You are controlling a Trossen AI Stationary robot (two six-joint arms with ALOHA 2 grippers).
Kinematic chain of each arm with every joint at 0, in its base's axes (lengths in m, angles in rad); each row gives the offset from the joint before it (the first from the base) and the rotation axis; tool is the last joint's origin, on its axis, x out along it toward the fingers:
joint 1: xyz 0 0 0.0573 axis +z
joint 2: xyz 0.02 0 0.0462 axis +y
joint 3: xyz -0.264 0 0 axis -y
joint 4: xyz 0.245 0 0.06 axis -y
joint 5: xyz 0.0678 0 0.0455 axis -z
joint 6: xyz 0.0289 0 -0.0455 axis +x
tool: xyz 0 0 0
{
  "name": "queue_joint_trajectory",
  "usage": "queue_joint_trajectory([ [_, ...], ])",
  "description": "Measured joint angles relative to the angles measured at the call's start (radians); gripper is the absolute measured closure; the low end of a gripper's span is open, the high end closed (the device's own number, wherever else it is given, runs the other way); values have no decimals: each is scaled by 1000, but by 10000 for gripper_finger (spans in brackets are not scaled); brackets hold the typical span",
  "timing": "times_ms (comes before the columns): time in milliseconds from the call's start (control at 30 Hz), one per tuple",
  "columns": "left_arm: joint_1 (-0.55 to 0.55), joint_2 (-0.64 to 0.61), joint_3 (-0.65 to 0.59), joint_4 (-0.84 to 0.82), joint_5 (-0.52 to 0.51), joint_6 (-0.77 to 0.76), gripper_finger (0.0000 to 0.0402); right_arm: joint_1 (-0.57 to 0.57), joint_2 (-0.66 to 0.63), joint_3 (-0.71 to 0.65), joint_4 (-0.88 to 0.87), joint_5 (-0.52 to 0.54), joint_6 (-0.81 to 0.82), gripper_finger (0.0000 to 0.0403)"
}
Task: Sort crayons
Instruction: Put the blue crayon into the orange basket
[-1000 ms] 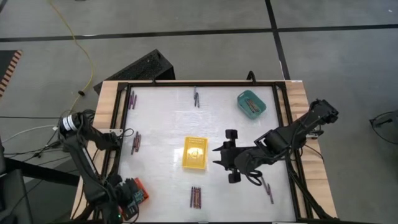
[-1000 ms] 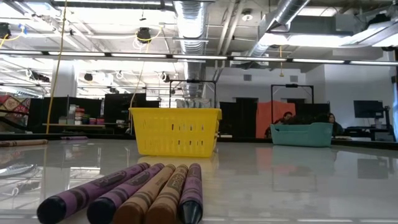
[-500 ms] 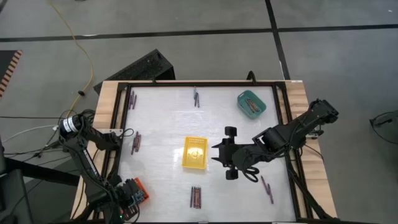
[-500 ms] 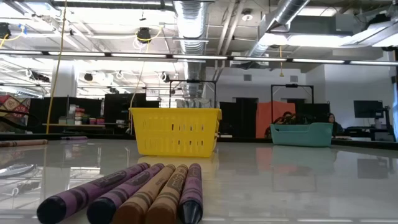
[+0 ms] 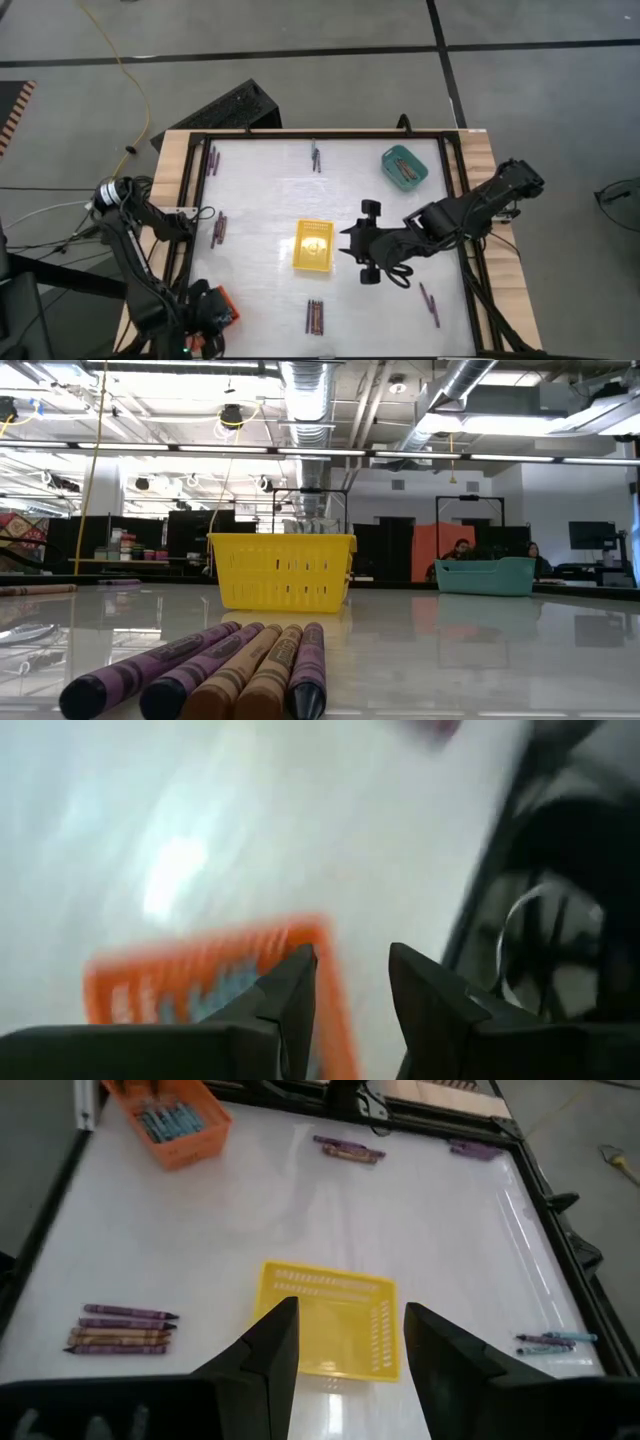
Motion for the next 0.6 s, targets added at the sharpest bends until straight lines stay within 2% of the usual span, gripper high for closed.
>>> queue_joint_trajectory([
  [167, 22, -3, 57, 7, -406, 257, 284, -101, -1, -156, 127, 21, -8, 228],
  [233, 58, -3, 51, -9, -524, 300, 284, -181, -1, -247, 218, 20, -12, 228],
  [267, 84, -3, 39, -7, -552, 302, 284, -228, 0, -289, 271, 13, -11, 228],
  [333, 157, -2, -4, 9, -516, 302, 287, -330, 2, -362, 371, -36, 0, 228],
  [400, 237, -1, -66, 83, -403, 329, 290, -442, 2, -407, 449, -125, 18, 228],
  [467, 306, 0, -134, 228, -318, 412, 293, -552, 2, -435, 526, -209, 23, 228],
  [600, 406, 0, -249, 572, -217, 630, 294, -748, 50, -421, 596, -354, 24, 228],
])
